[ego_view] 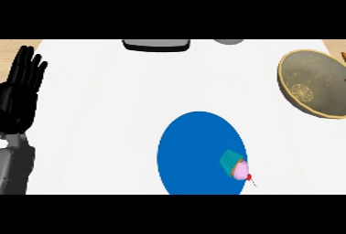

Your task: Pick the croissant from the plate and place it in the bowl

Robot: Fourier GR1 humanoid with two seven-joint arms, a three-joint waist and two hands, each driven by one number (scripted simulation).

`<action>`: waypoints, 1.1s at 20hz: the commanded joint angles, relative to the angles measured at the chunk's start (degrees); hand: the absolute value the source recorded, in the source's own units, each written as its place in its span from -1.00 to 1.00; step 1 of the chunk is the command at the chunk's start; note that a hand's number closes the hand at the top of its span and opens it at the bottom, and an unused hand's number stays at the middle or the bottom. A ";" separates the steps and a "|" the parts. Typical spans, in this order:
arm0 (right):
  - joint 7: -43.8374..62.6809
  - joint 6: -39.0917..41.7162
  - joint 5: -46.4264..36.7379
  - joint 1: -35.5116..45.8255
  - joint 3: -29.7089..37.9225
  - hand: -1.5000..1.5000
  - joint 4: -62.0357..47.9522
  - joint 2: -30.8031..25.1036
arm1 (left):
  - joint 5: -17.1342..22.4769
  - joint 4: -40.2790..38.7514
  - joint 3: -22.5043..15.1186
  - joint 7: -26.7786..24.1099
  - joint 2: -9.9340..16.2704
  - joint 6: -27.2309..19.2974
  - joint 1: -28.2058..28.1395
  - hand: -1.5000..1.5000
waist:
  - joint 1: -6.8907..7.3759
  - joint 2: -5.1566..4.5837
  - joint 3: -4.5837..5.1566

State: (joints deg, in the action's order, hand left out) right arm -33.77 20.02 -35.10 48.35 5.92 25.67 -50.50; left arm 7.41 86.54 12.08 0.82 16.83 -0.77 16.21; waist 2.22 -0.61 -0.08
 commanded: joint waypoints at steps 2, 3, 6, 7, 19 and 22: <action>6.57 -7.24 -2.76 1.01 -0.46 1.00 -6.68 6.74 | 0.12 -3.28 -0.13 -2.12 -0.62 0.96 0.75 0.00 | -0.07 -0.35 -0.02; 6.92 -5.04 -1.68 2.67 1.00 1.00 -8.74 5.53 | -0.62 0.11 -0.47 0.63 -0.26 -0.57 1.26 0.00 | 0.01 -0.13 -0.04; 7.21 -4.49 -0.71 3.84 2.07 -1.00 -11.77 8.44 | 0.61 -3.29 0.90 -2.65 0.04 1.46 0.24 0.00 | 0.04 -0.27 -0.03; 4.44 -3.89 0.90 2.50 3.73 -1.00 -13.24 7.78 | -1.12 -3.86 -0.49 -2.83 -1.13 -0.05 1.10 0.00 | -0.01 -0.48 -0.09; 1.02 -6.60 15.31 4.55 19.41 -1.00 -16.24 3.66 | -1.66 -1.31 -1.32 -2.85 -2.53 -1.00 -0.48 0.00 | 0.36 -0.62 -0.19; 2.68 -8.39 18.03 3.85 22.46 -1.00 -17.73 2.78 | 0.31 -1.74 0.87 -0.70 0.16 0.49 1.76 0.00 | 0.37 -0.60 -0.19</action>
State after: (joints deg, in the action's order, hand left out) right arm -32.34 12.38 -20.46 52.08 24.51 9.39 -45.10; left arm 6.90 84.58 12.02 -0.78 16.04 -0.69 17.01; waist 2.48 -1.17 -0.25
